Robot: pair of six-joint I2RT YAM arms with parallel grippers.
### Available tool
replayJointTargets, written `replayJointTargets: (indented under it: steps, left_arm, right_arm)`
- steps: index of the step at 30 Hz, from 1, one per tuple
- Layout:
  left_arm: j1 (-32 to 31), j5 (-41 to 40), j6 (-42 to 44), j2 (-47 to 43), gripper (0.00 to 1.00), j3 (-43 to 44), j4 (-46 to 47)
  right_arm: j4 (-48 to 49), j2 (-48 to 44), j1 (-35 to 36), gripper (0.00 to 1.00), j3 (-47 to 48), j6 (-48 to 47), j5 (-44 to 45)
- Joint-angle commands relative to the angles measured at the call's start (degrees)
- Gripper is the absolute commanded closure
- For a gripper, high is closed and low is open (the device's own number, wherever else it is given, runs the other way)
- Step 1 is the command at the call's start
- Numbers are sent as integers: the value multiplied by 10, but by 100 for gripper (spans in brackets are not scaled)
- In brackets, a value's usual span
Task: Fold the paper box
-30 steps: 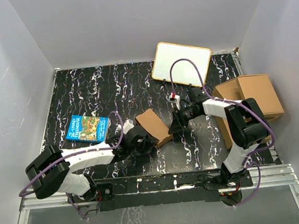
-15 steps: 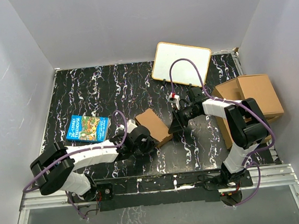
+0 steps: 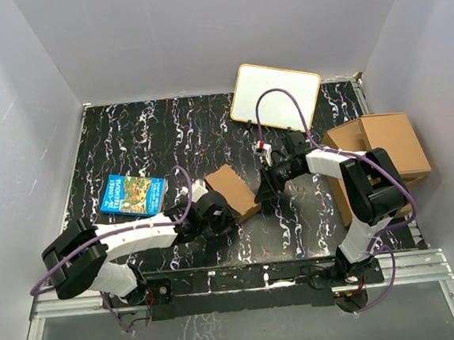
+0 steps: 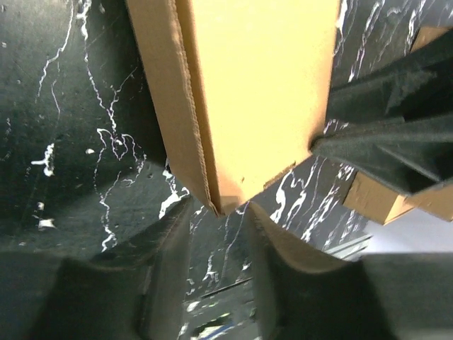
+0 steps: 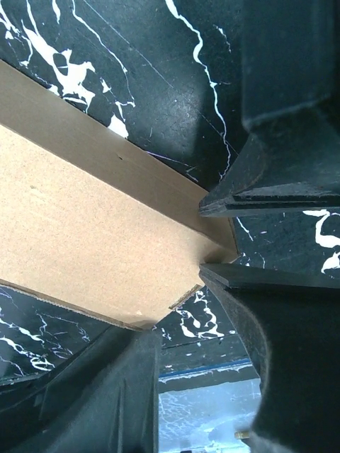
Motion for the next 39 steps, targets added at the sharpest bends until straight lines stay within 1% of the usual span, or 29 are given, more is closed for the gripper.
replayJointTargets:
  steps: [1,2,6,9,10,11,12,15,17,19,20,23,27,30,32,33,36,38,39]
  left_arm:
    - [-4,-22,114,-68,56,1,-25]
    - [-4,-28,144,-86,48,-4,-25]
    - [-2,-64,247,-165,23,-27,-40]
    - [17,-74,330,-223,10,-49,-22]
    - [39,-62,350,-239,7,-56,-12]
    - [72,-31,368,-251,6,-63,5]
    - [130,14,377,-257,5,-69,18]
    - [248,154,396,-239,4,-71,53]
    - [295,203,409,-204,4,-57,63]
    - [321,226,418,-165,5,-38,69]
    - [329,237,422,-138,7,-29,74]
    - [344,265,421,-88,9,-10,96]
    - [355,287,400,-53,10,-10,153]
    - [362,299,395,-23,15,-2,176]
    - [363,307,393,2,20,-1,189]
    - [363,311,392,12,20,-1,194]
    - [365,308,392,34,27,2,198]
    - [365,305,393,44,29,3,201]
    - [365,304,392,50,33,5,202]
  right_arm:
    - [7,8,7,62,24,-9,14]
    - [5,9,7,61,25,-9,13]
    - [-5,9,7,59,33,-19,9]
    - [-10,9,7,57,36,-27,6]
    - [-11,8,7,56,36,-29,5]
    - [-12,8,7,56,36,-30,3]
    - [-12,8,7,56,36,-30,3]
    - [-11,9,7,56,37,-30,5]
    - [-11,9,7,56,37,-31,5]
    - [-11,9,7,56,36,-31,5]
    - [-11,9,7,56,36,-31,6]
    - [-11,9,7,56,36,-32,8]
    - [-12,9,7,56,37,-34,6]
    - [-12,9,7,56,37,-36,5]
    - [-12,9,7,56,36,-37,6]
    - [-12,9,7,56,36,-38,6]
    - [-11,9,7,56,36,-37,6]
    - [-11,9,7,56,36,-38,7]
    - [-11,9,7,56,36,-39,6]
